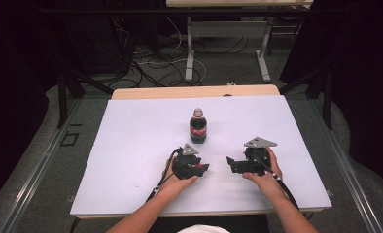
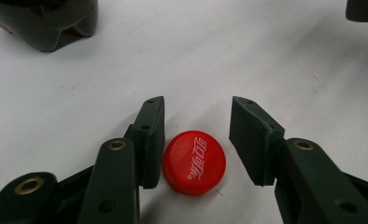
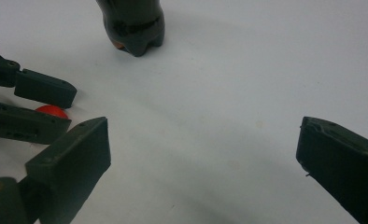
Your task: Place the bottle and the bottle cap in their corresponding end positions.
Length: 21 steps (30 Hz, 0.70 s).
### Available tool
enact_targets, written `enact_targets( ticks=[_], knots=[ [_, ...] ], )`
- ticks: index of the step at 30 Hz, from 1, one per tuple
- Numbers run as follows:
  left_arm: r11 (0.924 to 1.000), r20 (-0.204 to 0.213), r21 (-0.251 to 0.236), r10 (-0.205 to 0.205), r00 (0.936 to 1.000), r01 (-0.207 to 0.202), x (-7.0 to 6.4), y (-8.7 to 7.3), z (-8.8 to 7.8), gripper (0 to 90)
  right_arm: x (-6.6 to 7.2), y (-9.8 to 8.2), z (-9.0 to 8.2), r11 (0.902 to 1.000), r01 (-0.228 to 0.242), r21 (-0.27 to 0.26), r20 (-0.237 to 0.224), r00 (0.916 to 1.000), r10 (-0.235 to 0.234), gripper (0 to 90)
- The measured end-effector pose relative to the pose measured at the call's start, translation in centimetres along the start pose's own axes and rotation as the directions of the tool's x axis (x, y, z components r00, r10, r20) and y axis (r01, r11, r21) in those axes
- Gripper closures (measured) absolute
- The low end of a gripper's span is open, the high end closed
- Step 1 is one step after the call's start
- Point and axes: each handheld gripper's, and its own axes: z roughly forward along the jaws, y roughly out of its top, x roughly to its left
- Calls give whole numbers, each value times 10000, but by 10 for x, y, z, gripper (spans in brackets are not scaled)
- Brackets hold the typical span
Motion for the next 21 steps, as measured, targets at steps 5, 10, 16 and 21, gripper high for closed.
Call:
enact_targets(
  ticks=[5,10,16,21],
  knots=[
    [9994,65,-282,-188,9998,190,2,1,-4,491,-1,0,-1,10000,3,-2,17,10000,-3,27],
    [9984,-91,-506,-246,9997,241,6,5,-14,415,-1,0,-2,10000,-24,-16,30,10000,24,27],
    [9968,-133,-675,-427,9990,417,17,11,-30,344,-3,0,-1,10000,-27,-38,68,10000,27,27],
    [9963,-287,-772,-405,9988,382,25,15,-45,298,-3,0,-2,9999,-73,-75,149,9999,74,27]
  ],
)
